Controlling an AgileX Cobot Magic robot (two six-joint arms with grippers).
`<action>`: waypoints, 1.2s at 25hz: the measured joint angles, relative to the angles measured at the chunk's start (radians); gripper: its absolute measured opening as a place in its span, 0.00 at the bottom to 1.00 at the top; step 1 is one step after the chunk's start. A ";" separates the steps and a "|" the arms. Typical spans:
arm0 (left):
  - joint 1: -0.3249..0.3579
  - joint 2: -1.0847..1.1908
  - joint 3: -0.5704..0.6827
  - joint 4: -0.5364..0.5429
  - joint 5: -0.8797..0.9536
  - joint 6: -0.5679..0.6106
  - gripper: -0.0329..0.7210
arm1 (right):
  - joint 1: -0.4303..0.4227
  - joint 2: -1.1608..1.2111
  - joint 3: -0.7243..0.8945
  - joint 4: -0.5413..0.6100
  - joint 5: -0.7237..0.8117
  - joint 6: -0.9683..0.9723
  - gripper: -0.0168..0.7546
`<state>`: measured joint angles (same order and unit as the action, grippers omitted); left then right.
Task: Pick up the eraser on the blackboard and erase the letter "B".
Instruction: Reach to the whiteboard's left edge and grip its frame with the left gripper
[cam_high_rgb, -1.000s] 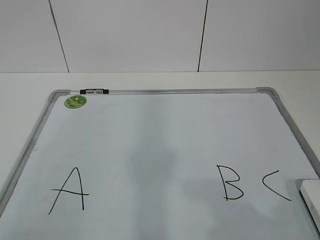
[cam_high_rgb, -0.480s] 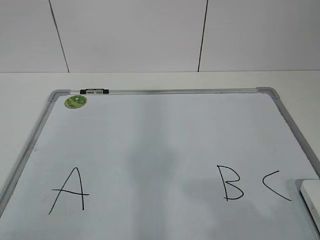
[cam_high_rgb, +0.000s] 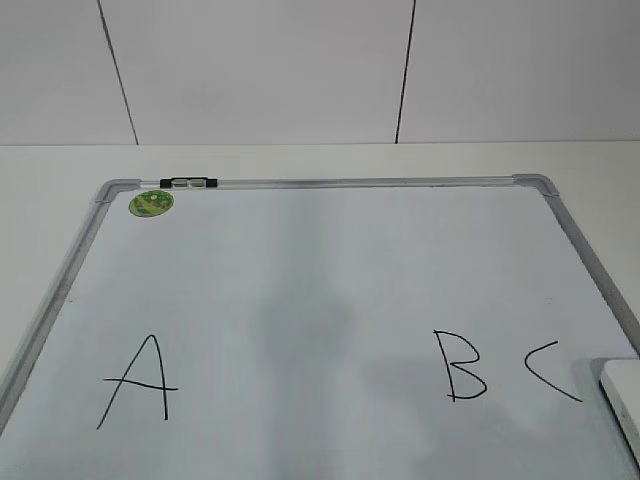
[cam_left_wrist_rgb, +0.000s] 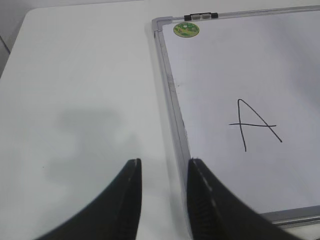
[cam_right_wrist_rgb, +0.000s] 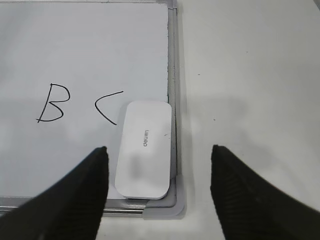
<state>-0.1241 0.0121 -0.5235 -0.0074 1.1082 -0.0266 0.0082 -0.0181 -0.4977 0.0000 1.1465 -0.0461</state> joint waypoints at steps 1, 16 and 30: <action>0.000 0.000 0.000 0.000 0.000 0.000 0.36 | 0.000 0.003 0.000 0.000 0.004 0.000 0.67; 0.000 0.361 -0.155 -0.014 0.097 -0.002 0.36 | 0.000 0.324 -0.119 0.073 0.099 0.000 0.67; 0.000 0.967 -0.347 -0.040 0.134 -0.041 0.36 | 0.000 0.608 -0.187 0.139 0.114 0.087 0.67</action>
<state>-0.1241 0.9791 -0.8703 -0.0474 1.2425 -0.0672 0.0082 0.5895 -0.6849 0.1394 1.2609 0.0408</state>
